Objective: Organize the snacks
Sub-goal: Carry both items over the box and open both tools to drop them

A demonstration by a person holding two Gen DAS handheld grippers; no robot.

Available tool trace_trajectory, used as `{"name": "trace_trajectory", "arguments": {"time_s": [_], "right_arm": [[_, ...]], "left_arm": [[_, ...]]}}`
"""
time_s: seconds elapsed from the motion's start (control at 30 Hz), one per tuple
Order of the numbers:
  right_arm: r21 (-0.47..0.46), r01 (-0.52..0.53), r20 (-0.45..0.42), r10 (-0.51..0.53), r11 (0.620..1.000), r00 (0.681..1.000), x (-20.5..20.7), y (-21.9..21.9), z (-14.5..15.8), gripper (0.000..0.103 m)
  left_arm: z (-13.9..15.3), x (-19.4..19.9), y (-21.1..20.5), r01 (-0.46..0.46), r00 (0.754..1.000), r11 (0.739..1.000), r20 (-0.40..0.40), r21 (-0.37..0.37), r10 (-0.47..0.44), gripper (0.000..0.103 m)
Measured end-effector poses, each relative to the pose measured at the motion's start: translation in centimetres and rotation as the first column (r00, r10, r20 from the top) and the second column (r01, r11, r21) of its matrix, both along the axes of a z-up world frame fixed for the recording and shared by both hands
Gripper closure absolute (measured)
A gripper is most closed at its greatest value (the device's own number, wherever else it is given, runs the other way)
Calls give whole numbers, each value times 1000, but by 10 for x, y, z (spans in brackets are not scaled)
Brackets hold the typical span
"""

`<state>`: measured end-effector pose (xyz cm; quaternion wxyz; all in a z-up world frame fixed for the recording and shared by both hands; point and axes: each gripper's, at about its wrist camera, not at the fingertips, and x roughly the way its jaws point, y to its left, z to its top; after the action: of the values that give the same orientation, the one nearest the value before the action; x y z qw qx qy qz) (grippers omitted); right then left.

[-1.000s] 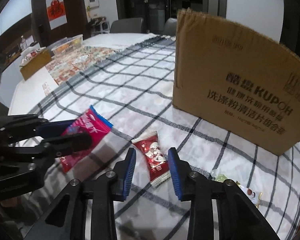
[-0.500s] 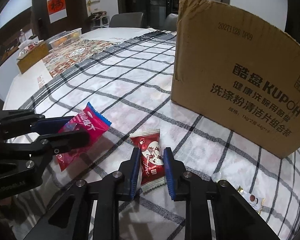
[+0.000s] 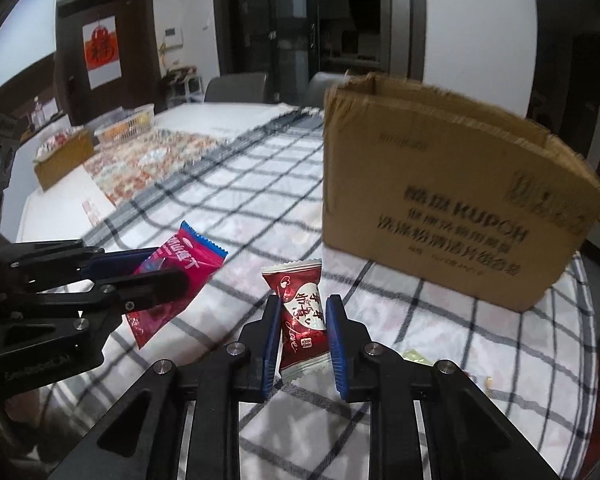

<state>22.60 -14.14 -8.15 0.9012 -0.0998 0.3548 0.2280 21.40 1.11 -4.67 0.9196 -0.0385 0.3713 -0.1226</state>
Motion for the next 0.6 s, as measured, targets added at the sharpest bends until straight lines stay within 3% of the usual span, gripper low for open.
{"name": "trace_trajectory", "arguments": {"time_s": [0.27,0.6], "right_arm": [[61,81,117,-88,995,989,-13,-22,47,79],[114,175,217,-197,978,956,-7,-57,93,79]], "left_arm": [[42,-1,-19,74,992,997,102,22,-76,76],[90,29,-49,163,964,985,204,51,-170,76]]}}
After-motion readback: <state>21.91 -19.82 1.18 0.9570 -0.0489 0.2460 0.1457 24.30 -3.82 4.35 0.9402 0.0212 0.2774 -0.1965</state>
